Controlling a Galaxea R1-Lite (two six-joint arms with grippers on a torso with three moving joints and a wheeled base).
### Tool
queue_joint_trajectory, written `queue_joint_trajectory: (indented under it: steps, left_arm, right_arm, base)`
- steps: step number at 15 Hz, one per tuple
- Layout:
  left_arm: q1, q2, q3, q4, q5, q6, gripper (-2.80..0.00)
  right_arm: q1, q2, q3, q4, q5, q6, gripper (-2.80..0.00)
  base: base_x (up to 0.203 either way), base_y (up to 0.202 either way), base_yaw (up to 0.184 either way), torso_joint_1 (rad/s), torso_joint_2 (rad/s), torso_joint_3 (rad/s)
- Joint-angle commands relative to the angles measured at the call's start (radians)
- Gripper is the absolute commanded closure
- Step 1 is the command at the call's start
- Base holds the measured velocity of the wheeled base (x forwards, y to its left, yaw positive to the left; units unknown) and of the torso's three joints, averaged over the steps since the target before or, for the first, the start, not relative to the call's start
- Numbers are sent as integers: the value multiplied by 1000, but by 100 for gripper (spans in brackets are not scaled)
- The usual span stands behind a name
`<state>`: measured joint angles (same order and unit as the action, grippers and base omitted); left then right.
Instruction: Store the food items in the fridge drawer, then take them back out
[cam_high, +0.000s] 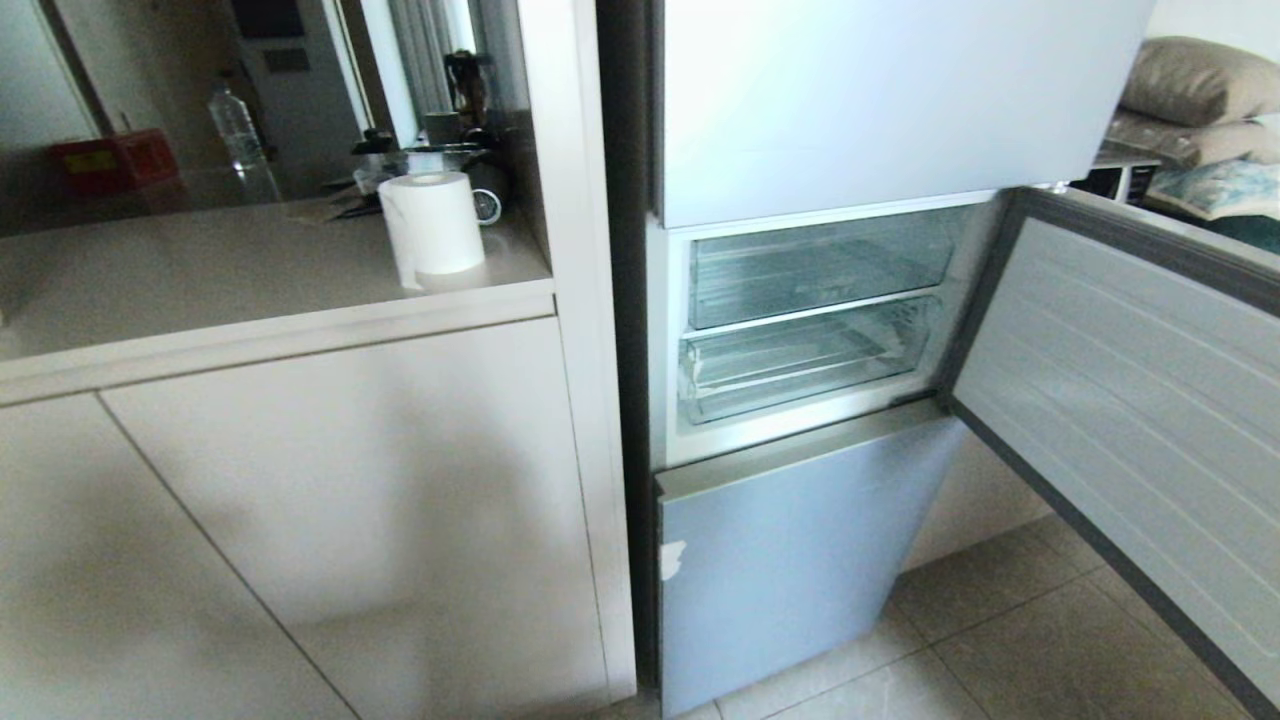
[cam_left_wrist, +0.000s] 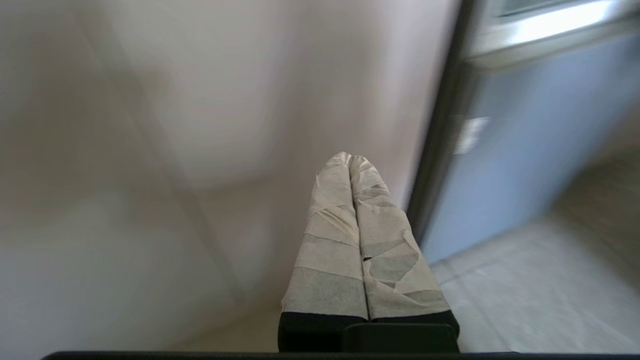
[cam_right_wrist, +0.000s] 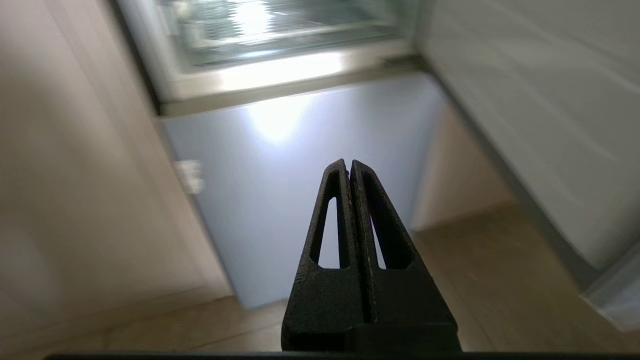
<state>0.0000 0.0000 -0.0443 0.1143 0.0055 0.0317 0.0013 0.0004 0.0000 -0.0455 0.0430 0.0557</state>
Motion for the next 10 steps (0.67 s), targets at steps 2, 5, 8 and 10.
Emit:
queue_joint_trajectory:
  steps: [2,5,8,10]
  left_arm:
    - [0,2,0,1,1,1,0]
    - [0,2,0,1,1,1,0]
    - [0,2,0,-1,1,1,0]
    - [0,2,-1,1,1,1,0]
  right_arm:
    - [0,-3,0,0,3,-1,0]
    - [0,-3,0,0,6,-1,0]
    - [0,-3,-1,-2,11,-45,0]
    - [0,-3,-3,0,38,-78,0]
  base:
    - [-1,-12,175,9,0,2]
    - [-2,-11,175,1,4,1]
    - [-1,-12,164,2,3,1]
    - [-1,-3,94,1,0,4]
